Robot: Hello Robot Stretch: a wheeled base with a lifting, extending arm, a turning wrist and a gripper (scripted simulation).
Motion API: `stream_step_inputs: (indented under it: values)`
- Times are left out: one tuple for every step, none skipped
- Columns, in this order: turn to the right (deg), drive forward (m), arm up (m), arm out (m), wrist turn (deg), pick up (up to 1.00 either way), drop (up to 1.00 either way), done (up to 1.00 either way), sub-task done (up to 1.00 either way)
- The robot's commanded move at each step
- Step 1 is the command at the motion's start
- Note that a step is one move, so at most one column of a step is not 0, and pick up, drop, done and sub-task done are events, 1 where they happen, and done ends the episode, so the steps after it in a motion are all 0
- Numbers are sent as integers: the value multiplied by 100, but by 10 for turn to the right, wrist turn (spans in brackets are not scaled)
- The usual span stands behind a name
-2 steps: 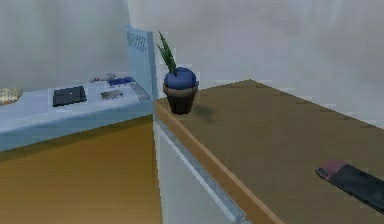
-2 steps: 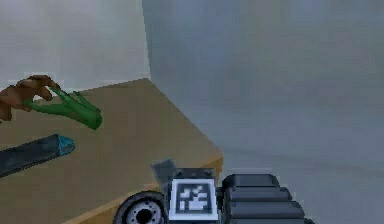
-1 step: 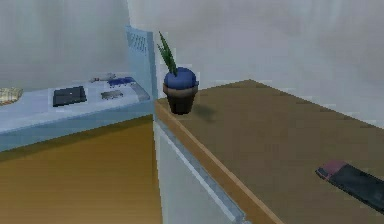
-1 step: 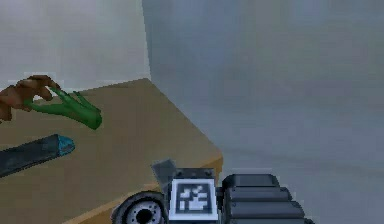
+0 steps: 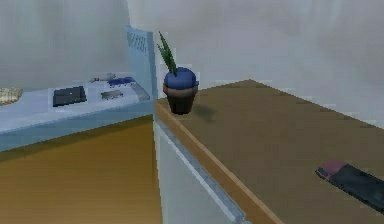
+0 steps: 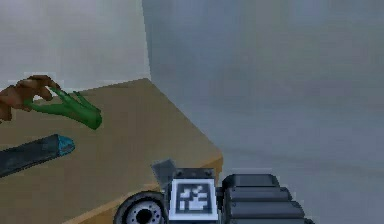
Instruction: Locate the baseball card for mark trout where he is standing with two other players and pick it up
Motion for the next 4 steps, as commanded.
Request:
stream_step_inputs:
  values:
    - [0, 0, 0, 0, 450, 0, 0, 0, 0]
    - [0, 0, 0, 0, 360, 0, 0, 0, 0]
    - [0, 0, 0, 0, 0, 100, 0, 0, 0]
    - [0, 0, 0, 0, 0, 0, 0, 100, 0]
